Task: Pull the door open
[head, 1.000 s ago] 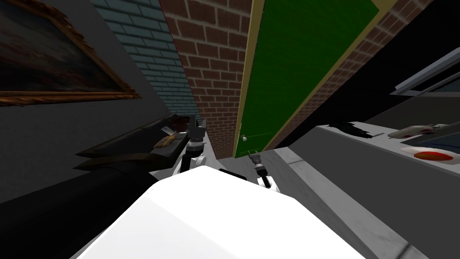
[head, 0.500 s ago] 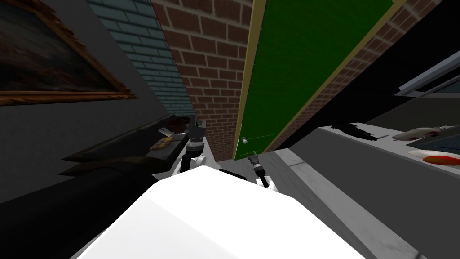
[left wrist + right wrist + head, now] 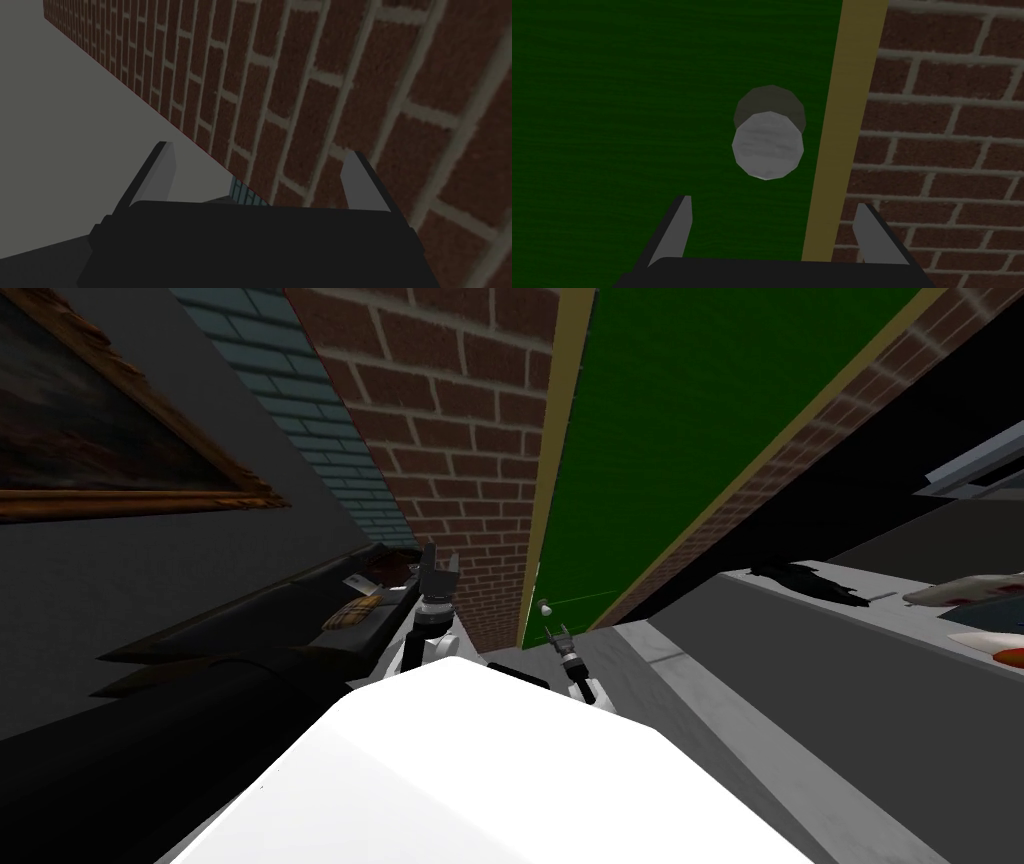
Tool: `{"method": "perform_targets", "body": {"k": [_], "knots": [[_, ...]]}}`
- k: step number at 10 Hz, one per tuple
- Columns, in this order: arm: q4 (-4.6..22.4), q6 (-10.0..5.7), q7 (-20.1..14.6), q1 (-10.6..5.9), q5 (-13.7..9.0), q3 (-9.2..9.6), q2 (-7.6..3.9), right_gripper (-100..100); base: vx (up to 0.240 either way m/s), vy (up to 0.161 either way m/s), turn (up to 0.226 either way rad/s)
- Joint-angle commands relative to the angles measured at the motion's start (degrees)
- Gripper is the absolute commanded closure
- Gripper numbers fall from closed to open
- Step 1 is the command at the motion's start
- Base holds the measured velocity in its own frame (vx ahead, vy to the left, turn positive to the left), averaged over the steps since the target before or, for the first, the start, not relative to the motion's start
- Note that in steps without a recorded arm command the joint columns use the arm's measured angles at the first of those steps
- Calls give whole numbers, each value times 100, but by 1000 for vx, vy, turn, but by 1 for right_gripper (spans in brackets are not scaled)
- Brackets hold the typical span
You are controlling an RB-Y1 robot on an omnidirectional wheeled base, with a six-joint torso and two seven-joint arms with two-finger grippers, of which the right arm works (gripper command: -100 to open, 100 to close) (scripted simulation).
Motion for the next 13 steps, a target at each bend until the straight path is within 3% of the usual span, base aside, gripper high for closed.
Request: {"method": "perform_targets", "body": {"k": [1,6,7,11,12,13], "knots": [[253,8,141,-201,-8,-44,10,-100,79,-8,-114],[892,29,496,-709,-29,-154,170,-100,93,14,-53],[892,29,496,-709,-29,-154,170,-100,49,6,-9],[1356,44,754,-1078,-43,-234,404,-100,48,-6,-4],[1512,49,841,-1203,-48,-261,519,-100,62,-10,7],[1475,44,811,-1175,-55,-258,467,-100,29,-6,7]]}}
